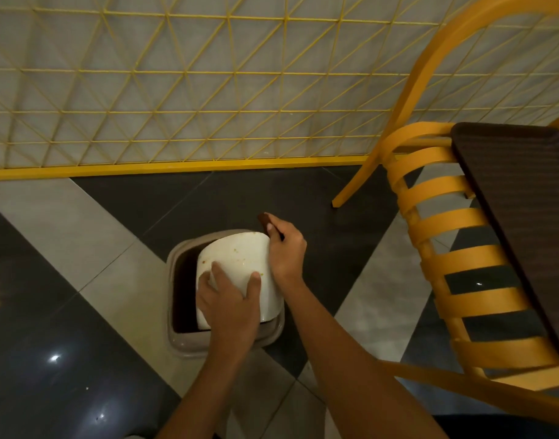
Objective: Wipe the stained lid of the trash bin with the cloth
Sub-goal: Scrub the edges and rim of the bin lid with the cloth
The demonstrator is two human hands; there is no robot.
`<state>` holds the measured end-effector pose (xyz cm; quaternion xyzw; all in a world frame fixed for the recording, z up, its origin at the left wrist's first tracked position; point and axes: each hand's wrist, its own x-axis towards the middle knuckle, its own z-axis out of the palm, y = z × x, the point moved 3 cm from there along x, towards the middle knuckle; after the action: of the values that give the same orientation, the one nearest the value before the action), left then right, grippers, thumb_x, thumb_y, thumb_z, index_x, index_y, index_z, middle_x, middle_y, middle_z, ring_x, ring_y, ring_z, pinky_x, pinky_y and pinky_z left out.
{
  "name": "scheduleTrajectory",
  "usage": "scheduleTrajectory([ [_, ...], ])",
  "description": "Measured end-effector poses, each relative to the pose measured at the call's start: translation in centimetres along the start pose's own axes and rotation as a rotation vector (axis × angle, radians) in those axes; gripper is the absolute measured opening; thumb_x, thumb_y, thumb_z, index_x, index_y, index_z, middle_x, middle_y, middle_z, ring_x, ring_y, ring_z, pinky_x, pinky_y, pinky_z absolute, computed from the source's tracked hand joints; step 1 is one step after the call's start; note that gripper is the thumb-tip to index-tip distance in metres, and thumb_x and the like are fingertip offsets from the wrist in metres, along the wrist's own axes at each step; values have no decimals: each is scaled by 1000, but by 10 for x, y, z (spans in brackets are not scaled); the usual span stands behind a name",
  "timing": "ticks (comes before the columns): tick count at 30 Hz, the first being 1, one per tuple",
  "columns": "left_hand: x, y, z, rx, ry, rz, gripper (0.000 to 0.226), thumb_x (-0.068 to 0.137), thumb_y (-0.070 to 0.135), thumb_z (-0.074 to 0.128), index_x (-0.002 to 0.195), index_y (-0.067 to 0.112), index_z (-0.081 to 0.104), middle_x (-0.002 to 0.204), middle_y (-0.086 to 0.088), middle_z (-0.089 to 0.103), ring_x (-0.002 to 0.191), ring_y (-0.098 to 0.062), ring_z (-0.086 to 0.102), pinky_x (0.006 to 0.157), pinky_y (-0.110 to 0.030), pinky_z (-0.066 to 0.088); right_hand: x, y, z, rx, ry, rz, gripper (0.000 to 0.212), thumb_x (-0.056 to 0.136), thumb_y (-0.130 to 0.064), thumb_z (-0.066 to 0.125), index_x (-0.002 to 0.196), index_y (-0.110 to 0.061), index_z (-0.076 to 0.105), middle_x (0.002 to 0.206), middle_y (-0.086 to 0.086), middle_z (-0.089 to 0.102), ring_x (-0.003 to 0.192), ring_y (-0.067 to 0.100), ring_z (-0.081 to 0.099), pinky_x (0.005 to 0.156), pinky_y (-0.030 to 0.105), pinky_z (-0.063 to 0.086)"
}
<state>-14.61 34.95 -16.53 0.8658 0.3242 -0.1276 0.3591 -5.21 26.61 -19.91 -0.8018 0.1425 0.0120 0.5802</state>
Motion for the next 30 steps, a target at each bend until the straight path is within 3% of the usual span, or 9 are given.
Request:
scheduleTrajectory([
  [5,14,0,-10,187,169,409,84,80,48,62,146,23,16,152,-14,12,138,-33,15,111,-49,20,-3,19,-13,-8,51,31,28,90,-6,50,115,-10,62,115,6,64,109,18,55,98,28,43],
  [7,22,-1,-11,293,172,502,84,75,63,52,145,29,21,153,-13,13,138,-37,17,109,-51,21,-4,21,-24,9,101,46,28,90,-6,51,115,-10,61,116,7,64,109,17,56,100,30,43],
  [10,29,-2,-6,412,56,491,89,67,77,26,145,37,9,156,-8,0,140,-39,7,110,-54,16,-11,22,-26,-30,-53,72,29,90,-6,50,117,-9,60,120,6,62,111,14,55,102,24,40],
  [12,32,-8,1,446,-11,462,91,64,78,22,144,40,0,155,-4,-9,141,-38,-1,111,-54,11,-22,28,-22,-59,-143,63,30,90,-5,50,117,-11,61,120,6,63,110,12,55,99,17,38],
  [18,34,-17,8,448,-38,460,92,57,79,7,137,39,-13,155,-3,-14,141,-37,-5,112,-53,9,-19,40,-13,-169,-66,26,29,90,-5,48,116,-10,62,119,7,62,111,22,53,100,23,39],
  [21,36,-16,9,430,-26,482,91,58,79,9,140,43,-9,155,-4,-11,141,-38,-3,111,-54,10,5,32,-3,-306,-187,-25,31,92,-5,44,117,-10,60,121,7,61,113,22,48,90,11,26],
  [25,38,-20,10,427,-27,488,102,50,92,-3,138,40,-12,155,-4,-12,141,-38,-3,111,-54,10,20,34,3,-431,-338,-87,31,92,-7,42,117,-12,61,120,8,60,114,24,48,94,22,29],
  [27,39,-20,11,415,-5,506,100,54,91,-8,141,42,-6,156,-7,-5,141,-41,3,109,-57,14,10,40,-8,-399,-308,-60,30,92,-6,42,116,-11,61,119,8,58,112,22,47,95,21,31],
  [30,39,-21,11,433,-5,514,94,60,88,2,142,41,-4,156,-7,-5,141,-41,3,109,-57,15,-12,48,-27,-255,-246,28,29,92,-4,45,115,-10,61,116,8,57,106,16,51,90,11,38],
])
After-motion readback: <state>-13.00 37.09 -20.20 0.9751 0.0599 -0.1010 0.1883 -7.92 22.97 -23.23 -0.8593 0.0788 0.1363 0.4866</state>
